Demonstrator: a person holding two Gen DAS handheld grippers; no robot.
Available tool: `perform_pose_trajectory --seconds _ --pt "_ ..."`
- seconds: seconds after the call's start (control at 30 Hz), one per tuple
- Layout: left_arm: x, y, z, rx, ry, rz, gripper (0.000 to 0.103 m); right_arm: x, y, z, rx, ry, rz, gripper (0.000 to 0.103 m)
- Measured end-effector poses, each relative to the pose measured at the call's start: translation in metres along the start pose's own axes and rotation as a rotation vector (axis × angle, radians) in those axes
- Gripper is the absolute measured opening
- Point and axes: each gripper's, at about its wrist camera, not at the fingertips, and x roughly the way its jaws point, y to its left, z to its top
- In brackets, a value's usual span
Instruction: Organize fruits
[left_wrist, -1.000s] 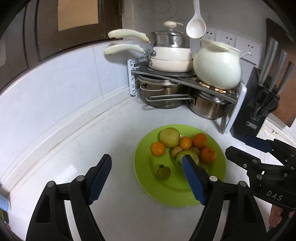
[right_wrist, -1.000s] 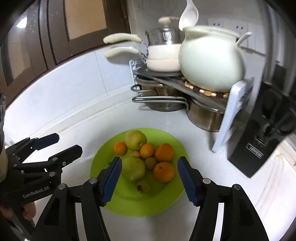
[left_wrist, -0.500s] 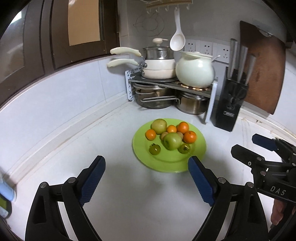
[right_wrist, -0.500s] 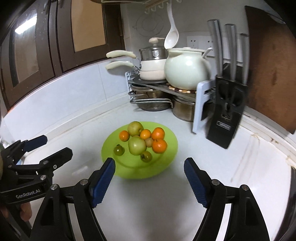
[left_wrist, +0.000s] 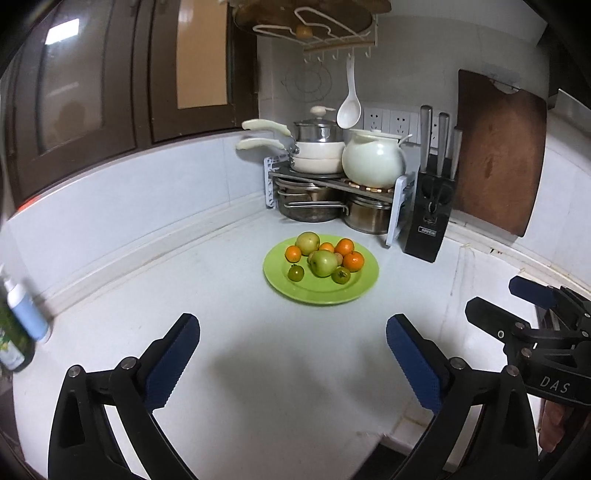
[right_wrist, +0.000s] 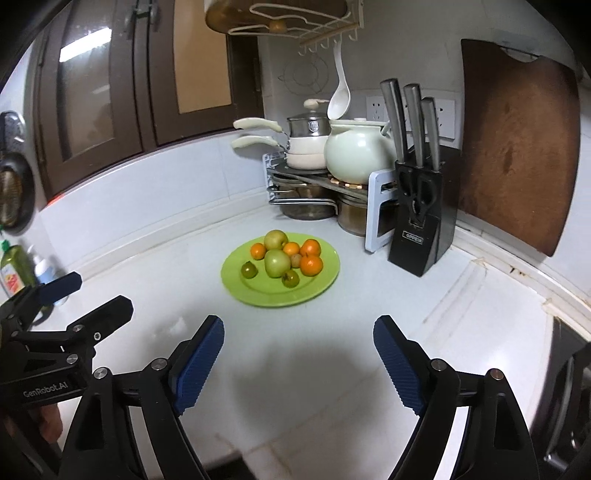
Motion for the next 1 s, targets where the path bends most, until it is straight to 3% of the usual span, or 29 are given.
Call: perform_pose_trajectory --seconds 0.37,1.0 --pt "-0.061 -0.013 -0.023 -0.019 -0.043 0.022 0.103 -0.057 0.002 -0.029 -0.026 -0.031 0.016 0.087" --pt "-0.106 -0.035 -0.039 0.009 -0.092 0.06 0.103 -0.097 -0.004 -0.049 -0.039 -0.057 0.042 0.087"
